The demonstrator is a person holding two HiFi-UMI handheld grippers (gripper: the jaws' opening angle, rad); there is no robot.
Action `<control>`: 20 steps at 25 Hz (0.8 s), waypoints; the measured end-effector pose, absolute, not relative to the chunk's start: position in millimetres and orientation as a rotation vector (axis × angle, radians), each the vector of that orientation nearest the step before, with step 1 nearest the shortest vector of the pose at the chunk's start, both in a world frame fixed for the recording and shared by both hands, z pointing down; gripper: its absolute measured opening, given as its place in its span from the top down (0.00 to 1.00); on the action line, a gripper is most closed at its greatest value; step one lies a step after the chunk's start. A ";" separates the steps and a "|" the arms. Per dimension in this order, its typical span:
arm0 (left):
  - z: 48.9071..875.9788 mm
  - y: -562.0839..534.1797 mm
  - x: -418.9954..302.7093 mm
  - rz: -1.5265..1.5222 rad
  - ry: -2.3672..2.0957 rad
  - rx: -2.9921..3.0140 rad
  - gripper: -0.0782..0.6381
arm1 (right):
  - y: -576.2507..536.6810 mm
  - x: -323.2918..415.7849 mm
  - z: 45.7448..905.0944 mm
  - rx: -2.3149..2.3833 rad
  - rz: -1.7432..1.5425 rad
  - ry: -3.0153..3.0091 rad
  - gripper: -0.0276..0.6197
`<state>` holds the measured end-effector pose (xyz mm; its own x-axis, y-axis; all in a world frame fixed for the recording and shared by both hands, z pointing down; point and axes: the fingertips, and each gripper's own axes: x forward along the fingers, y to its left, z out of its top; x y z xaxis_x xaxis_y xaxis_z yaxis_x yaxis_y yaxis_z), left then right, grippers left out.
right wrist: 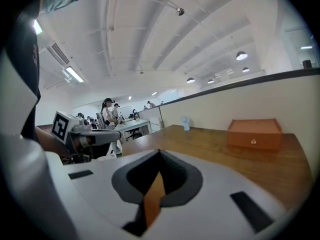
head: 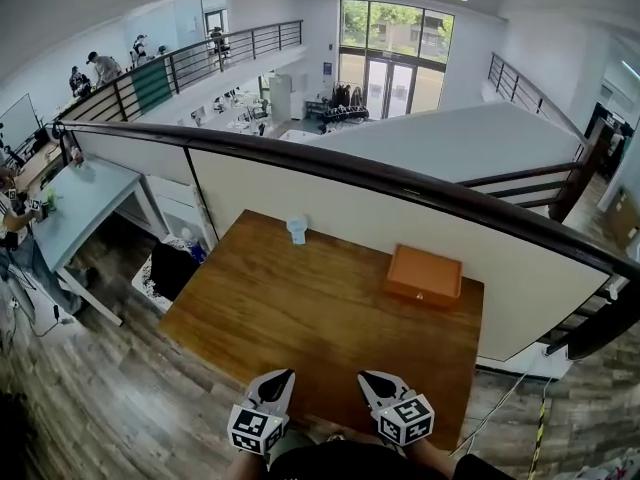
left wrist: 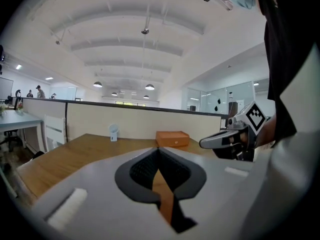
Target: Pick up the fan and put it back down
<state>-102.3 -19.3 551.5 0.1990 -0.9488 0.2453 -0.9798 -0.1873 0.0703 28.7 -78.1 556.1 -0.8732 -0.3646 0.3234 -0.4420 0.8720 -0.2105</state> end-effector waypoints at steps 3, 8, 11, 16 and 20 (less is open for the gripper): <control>569.9 -10.5 -92.9 0.245 -1.850 2.209 0.88 | -72.5 31.3 569.1 0.587 0.403 -2.738 0.94; 585.3 -4.7 -85.3 0.298 -1.848 2.162 0.88 | -71.2 34.5 584.6 0.577 0.391 -2.694 0.94; 584.4 -3.4 -84.3 0.313 -1.852 2.160 0.88 | -72.2 33.2 585.0 0.564 0.374 -2.686 0.94; 582.6 -3.0 -84.4 0.315 -1.855 2.160 0.88 | -75.0 30.0 581.4 0.554 0.358 -2.694 0.94; 581.6 -3.8 -84.5 0.314 -1.862 2.160 0.88 | -75.1 28.4 580.6 0.545 0.356 -2.700 0.94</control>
<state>-84.5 -3.8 581.6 0.1500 -0.9296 0.3366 -0.9886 -0.1365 0.0635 28.4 -75.1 580.6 -0.8601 -0.3230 0.3948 -0.4144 0.8938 -0.1716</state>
